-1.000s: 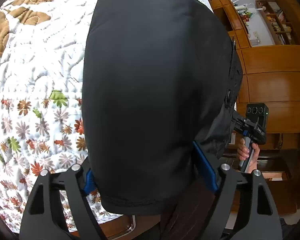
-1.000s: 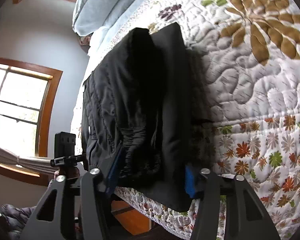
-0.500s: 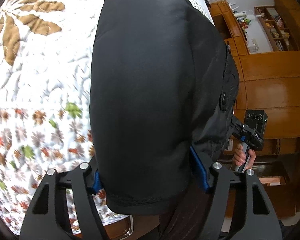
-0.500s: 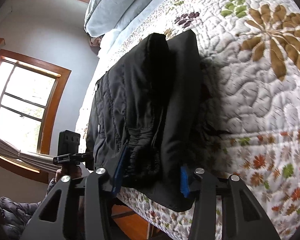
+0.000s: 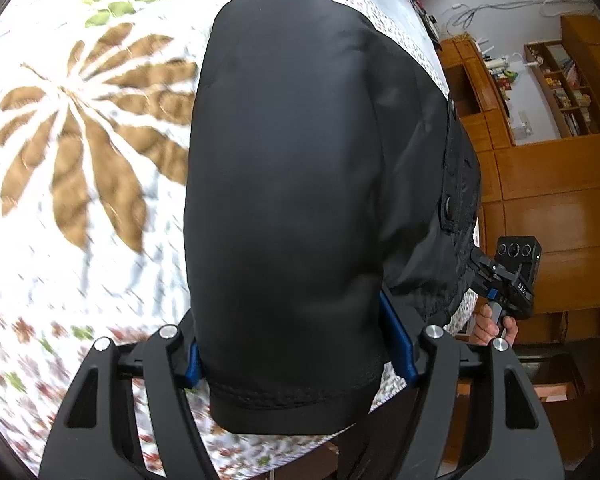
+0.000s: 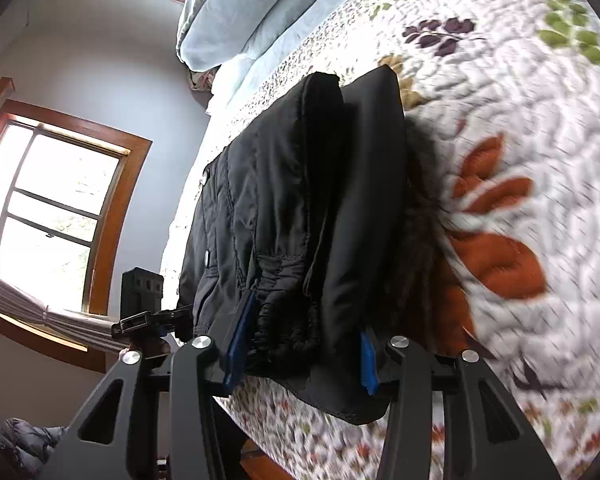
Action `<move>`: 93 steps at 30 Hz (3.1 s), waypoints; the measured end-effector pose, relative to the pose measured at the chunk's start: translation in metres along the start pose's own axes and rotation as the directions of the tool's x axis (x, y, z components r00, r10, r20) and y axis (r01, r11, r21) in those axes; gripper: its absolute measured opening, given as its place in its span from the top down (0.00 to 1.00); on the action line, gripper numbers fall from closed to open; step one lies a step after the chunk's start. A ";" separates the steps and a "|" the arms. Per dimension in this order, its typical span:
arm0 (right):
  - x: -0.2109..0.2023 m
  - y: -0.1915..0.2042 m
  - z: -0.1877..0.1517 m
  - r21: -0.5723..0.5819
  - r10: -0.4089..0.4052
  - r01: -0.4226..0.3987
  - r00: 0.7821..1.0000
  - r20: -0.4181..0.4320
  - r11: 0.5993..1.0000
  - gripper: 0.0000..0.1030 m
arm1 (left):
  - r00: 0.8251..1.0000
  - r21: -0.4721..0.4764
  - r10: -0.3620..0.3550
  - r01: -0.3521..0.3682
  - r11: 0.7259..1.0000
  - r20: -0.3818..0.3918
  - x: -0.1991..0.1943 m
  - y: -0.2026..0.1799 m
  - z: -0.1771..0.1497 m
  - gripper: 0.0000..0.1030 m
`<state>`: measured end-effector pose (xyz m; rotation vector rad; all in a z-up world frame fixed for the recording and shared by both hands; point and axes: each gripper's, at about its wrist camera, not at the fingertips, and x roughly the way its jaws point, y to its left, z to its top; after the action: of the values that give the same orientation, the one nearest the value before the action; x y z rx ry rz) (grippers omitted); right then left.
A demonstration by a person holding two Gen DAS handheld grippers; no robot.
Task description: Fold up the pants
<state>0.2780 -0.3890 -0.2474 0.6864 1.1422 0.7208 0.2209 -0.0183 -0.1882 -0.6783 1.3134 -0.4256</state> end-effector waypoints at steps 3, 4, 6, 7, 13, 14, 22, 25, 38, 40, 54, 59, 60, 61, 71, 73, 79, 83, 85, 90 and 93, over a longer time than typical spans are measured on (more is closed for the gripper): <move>0.010 0.002 0.006 -0.002 0.005 -0.005 1.000 -0.005 1.000 0.56 | 1.000 -0.006 0.006 -0.006 1.000 0.011 -0.002 0.004 0.001 0.33; 0.013 0.003 0.008 -0.001 0.007 -0.007 1.000 -0.006 1.000 0.56 | 1.000 -0.007 0.007 -0.007 1.000 0.015 -0.004 0.005 0.000 0.33; 0.017 0.003 0.010 -0.001 0.010 -0.010 1.000 -0.007 1.000 0.56 | 1.000 -0.012 0.009 -0.009 1.000 0.023 -0.007 0.010 0.001 0.32; 0.020 0.003 0.012 0.001 0.011 -0.011 1.000 -0.006 1.000 0.56 | 1.000 -0.014 0.010 -0.010 1.000 0.027 -0.008 0.012 0.003 0.32; 0.033 0.003 0.023 0.007 0.021 -0.021 1.000 -0.005 1.000 0.56 | 0.998 -0.015 0.031 -0.030 0.999 0.058 -0.023 0.015 -0.010 0.29; 0.034 0.002 0.023 0.007 0.022 -0.022 1.000 -0.005 1.000 0.56 | 0.998 -0.016 0.033 -0.032 0.999 0.061 -0.025 0.017 -0.010 0.29; 0.038 -0.006 0.030 0.018 0.041 -0.041 0.999 0.001 0.999 0.56 | 0.998 -0.022 0.017 -0.016 1.000 0.063 -0.035 0.029 -0.016 0.28; 0.035 -0.011 0.025 0.023 0.046 -0.046 0.999 0.006 0.999 0.56 | 0.998 -0.022 0.015 -0.014 1.000 0.063 -0.040 0.035 -0.019 0.27; 0.032 -0.017 0.016 0.041 0.049 -0.050 0.999 0.017 0.998 0.55 | 0.998 -0.017 0.012 -0.010 1.000 0.064 -0.060 0.056 -0.033 0.25; 0.031 -0.017 0.015 0.042 0.048 -0.049 0.999 0.017 0.998 0.55 | 0.998 -0.016 0.016 -0.015 1.000 0.066 -0.063 0.059 -0.037 0.25; 0.014 -0.008 0.009 0.078 0.017 -0.021 0.998 0.058 0.997 0.23 | 0.993 -0.018 0.077 -0.076 0.997 0.088 -0.077 0.052 -0.041 0.14; -0.006 0.000 -0.001 0.088 -0.016 0.009 0.997 0.079 0.996 0.22 | 0.981 -0.004 0.142 -0.143 0.990 0.128 -0.104 0.054 -0.054 0.12; -0.010 0.001 -0.004 0.089 -0.018 0.011 0.996 0.087 0.996 0.22 | 0.980 -0.007 0.147 -0.147 0.989 0.135 -0.109 0.056 -0.057 0.12; -0.014 0.003 -0.006 0.090 -0.025 0.016 0.995 0.097 0.996 0.22 | 0.979 -0.009 0.148 -0.148 0.989 0.139 -0.116 0.061 -0.063 0.12; 0.003 0.040 -0.015 0.038 -0.050 0.048 0.997 0.060 0.998 0.25 | 0.975 -0.030 0.161 -0.158 0.987 0.150 -0.130 0.076 -0.077 0.11; 0.015 0.038 -0.010 0.062 -0.035 0.032 0.998 0.054 0.998 0.27 | 0.975 -0.022 0.164 -0.162 0.986 0.148 -0.127 0.074 -0.078 0.11; 0.030 0.032 -0.004 0.094 -0.085 0.079 0.995 0.057 0.992 0.64 | 0.964 0.006 0.214 -0.218 0.976 0.161 -0.124 0.064 -0.077 0.11; 0.027 0.023 -0.010 0.092 -0.049 0.044 0.997 0.055 0.995 0.73 | 0.934 0.069 0.278 -0.299 0.952 0.223 -0.131 0.047 -0.080 0.11; 0.025 0.024 -0.014 0.081 -0.053 0.049 0.997 0.059 0.996 0.74 | 0.909 0.111 0.326 -0.363 0.925 0.260 -0.133 0.034 -0.083 0.11; 0.023 0.027 -0.017 0.066 -0.047 0.043 0.997 0.059 0.997 0.88 | 0.882 0.161 0.356 -0.417 0.894 0.308 -0.131 0.013 -0.085 0.11; 0.020 0.035 -0.017 0.037 -0.075 0.073 0.995 0.060 0.997 0.88 | 0.873 0.172 0.363 -0.432 0.886 0.326 -0.128 0.007 -0.085 0.11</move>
<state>0.2614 -0.3500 -0.2352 0.6876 1.1202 0.6140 0.1092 0.0515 -0.1079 -0.2377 1.0680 -0.1337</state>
